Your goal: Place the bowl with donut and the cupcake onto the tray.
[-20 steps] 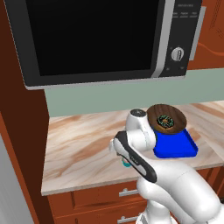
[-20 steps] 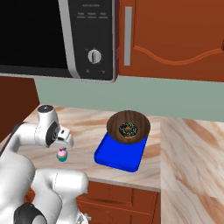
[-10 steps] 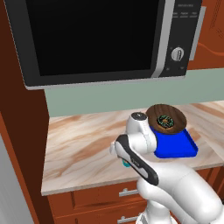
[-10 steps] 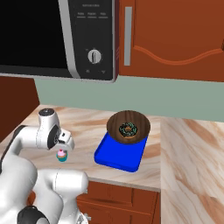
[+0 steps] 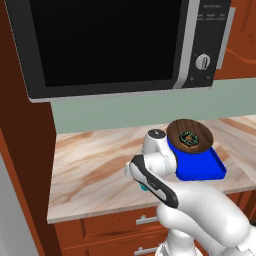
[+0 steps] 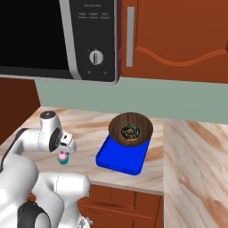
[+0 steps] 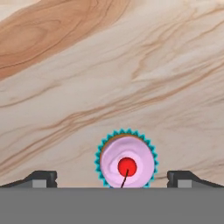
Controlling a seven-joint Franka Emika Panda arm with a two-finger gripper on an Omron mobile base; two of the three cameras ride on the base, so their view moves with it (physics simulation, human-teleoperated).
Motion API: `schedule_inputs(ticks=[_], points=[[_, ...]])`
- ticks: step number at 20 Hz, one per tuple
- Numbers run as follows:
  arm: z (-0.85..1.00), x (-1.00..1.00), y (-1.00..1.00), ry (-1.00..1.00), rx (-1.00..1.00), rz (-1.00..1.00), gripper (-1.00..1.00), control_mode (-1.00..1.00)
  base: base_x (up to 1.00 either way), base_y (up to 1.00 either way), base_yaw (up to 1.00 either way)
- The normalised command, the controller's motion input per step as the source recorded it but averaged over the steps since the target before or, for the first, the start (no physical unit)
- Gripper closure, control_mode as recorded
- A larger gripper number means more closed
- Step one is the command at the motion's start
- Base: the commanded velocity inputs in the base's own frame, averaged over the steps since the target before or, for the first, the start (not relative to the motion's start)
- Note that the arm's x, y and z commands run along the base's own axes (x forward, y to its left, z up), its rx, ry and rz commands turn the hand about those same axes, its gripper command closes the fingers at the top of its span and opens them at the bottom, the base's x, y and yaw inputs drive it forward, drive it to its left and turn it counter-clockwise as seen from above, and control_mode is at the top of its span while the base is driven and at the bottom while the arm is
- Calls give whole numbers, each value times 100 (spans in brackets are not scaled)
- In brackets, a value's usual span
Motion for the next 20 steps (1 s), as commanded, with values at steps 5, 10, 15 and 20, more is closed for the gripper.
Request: schedule_inputs(ticks=[5,10,15,20], points=[[-13,-4,-19,1,0,-1,-100,-100,0,0,0],[-19,-8,-14,2,0,-1,-100,-100,0,0,0],[-25,-5,-4,3,0,-1,-100,-100,0,0,0],[-29,-3,0,4,0,-1,-100,-100,0,0,0]])
